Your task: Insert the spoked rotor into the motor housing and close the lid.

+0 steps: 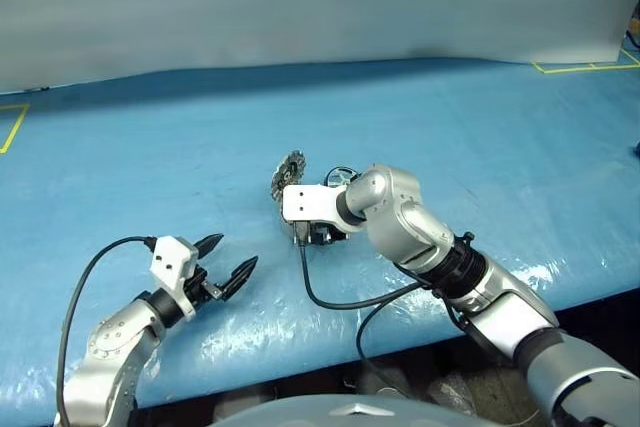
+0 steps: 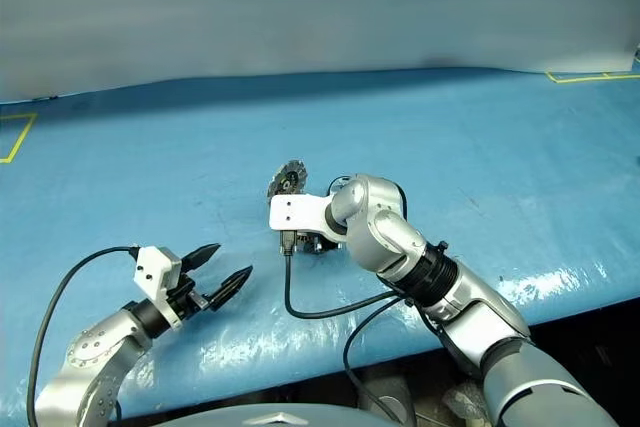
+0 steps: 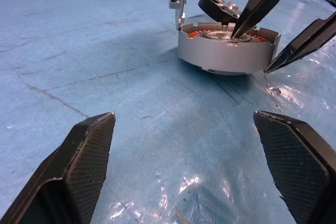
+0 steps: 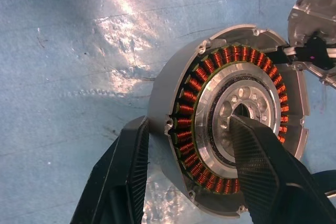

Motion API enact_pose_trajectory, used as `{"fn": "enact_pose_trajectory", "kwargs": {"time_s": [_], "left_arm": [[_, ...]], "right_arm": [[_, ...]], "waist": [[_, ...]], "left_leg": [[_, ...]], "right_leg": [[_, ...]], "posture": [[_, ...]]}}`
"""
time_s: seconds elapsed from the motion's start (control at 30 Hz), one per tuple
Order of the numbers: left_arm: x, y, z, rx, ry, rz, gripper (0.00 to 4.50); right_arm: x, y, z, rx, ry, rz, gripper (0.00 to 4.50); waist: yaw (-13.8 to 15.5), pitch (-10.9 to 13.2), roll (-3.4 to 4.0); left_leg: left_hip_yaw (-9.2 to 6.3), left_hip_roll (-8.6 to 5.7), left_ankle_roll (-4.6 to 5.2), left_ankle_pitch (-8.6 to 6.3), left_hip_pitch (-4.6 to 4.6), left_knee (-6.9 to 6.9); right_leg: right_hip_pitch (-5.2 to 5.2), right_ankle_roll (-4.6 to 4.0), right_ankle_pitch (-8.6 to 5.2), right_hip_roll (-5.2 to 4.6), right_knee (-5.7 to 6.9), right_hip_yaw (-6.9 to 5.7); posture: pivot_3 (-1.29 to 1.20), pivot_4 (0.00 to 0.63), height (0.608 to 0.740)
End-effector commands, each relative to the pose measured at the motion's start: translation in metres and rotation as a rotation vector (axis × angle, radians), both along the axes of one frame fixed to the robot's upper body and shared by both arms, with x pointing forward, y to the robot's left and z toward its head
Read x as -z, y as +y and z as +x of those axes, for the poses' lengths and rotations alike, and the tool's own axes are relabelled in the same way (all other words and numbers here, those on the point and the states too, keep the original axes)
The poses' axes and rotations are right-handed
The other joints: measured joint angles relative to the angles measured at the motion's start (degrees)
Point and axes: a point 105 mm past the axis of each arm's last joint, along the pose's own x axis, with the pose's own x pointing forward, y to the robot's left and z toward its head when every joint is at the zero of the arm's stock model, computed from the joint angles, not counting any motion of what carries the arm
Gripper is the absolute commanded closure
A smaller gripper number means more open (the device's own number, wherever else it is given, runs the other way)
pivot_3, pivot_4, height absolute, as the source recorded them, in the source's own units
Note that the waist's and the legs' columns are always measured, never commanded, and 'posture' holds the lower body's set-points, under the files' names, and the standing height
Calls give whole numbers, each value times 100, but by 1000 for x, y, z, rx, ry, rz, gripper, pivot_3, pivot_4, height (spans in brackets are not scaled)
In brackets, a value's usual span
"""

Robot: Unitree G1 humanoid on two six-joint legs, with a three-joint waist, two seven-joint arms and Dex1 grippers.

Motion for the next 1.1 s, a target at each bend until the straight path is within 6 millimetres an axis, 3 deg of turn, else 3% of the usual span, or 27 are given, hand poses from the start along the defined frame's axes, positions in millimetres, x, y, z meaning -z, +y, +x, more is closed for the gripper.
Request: {"fn": "enact_pose_trajectory", "kwargs": {"time_s": [0.03,0.17,0.33,0.53,0.6,0.83,1.1], "left_arm": [[-2,-3,1,24,-11,6,0],[0,-5,-1,32,-3,10,0],[0,-4,-2,28,-2,8,0],[1,-4,-3,24,2,3,0],[1,-4,-3,24,4,1,0],[1,-6,-3,24,0,-1,0],[3,-13,-2,47,3,-8,0]], "right_arm": [[37,6,-33,50,261,-30,2489],[46,20,-30,210,300,-7,2489],[53,29,-32,209,297,-19,2489],[44,30,-35,220,342,4,539],[35,35,-33,260,369,36,539],[-4,49,-21,352,380,190,539],[-18,43,-13,390,340,283,539]], "waist": [[-14,-12,-4],[-104,-65,-23],[-151,-108,-39],[-135,-106,-24],[-133,-105,-23],[-136,-107,-28],[-133,-61,18]], "left_leg": [[-1,0,-2,-1,0,-1],[-4,4,-10,-3,11,-11],[-6,47,-32,-9,111,-43],[-22,50,-36,-9,135,-57],[-28,49,-40,-12,133,-63],[-33,41,-47,-11,30,-68],[-49,29,-48,-10,-3,-67]], "right_leg": [[1,-1,-1,0,-1,-1],[5,-12,-8,2,-1,-8],[48,-8,-43,4,1,-27],[72,-23,-49,1,6,-40],[71,-58,-37,1,4,-46],[3,-51,-31,3,2,-51],[-13,-46,-30,5,-6,-76]], "posture": [[0,150,740],[0,150,740],[0,150,740],[0,150,740],[0,150,740],[0,150,740],[0,150,740]]}}
